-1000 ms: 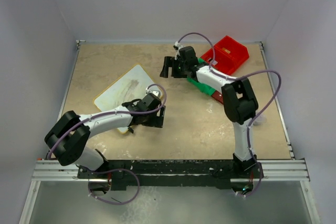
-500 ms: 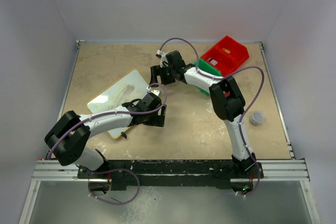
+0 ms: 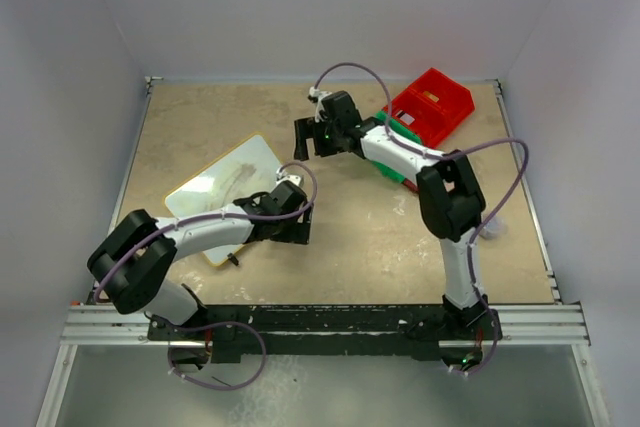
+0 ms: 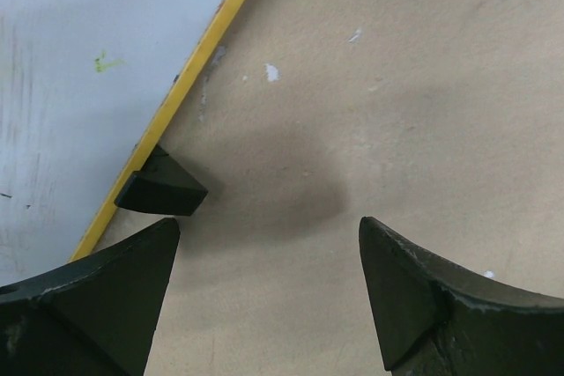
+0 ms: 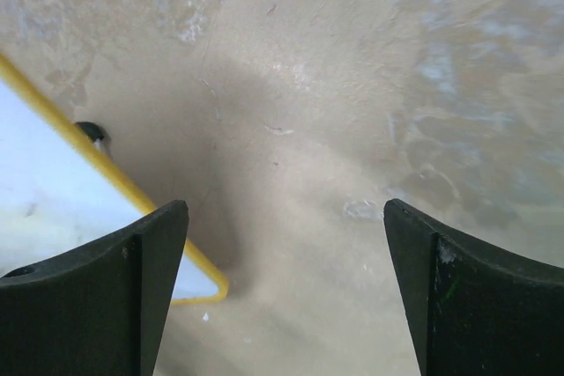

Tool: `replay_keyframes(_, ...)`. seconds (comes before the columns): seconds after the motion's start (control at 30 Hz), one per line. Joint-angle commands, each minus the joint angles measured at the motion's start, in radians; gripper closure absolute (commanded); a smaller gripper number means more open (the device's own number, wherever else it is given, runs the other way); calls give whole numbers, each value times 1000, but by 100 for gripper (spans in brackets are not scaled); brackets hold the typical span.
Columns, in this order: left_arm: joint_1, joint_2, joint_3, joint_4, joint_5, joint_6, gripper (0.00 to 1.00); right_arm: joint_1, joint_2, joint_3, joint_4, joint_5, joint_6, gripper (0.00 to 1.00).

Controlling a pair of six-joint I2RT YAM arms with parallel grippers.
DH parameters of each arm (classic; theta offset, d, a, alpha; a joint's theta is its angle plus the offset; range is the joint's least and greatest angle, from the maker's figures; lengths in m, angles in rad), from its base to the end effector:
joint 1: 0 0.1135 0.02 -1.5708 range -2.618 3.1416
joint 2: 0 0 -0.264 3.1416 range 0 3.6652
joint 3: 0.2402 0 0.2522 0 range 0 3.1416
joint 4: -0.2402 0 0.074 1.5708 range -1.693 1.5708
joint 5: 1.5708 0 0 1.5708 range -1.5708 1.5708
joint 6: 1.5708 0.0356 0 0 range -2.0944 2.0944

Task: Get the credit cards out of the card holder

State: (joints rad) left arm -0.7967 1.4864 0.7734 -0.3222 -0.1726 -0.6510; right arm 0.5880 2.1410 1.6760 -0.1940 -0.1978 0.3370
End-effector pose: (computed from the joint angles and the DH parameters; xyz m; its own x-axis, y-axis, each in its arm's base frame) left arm 0.1987 -0.1945 0.1679 -0.8680 0.0339 -0.4955 0.1473 0.9703 -0.1918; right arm 0.4075 0.2801 0.2128 -0.7034 -0.0793 -0.7063 -0.4668 0.8009 0.3750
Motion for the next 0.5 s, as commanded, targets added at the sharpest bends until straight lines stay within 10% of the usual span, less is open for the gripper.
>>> replay_keyframes(0.0, 8, 23, -14, 7, -70, 3, 20, -8, -179, -66, 17, 200, 51, 4)
replay_keyframes(0.47, 130, 91, 75, -12, -175, 39, 20, -21, -564, -458, 46, 422, 191, 0)
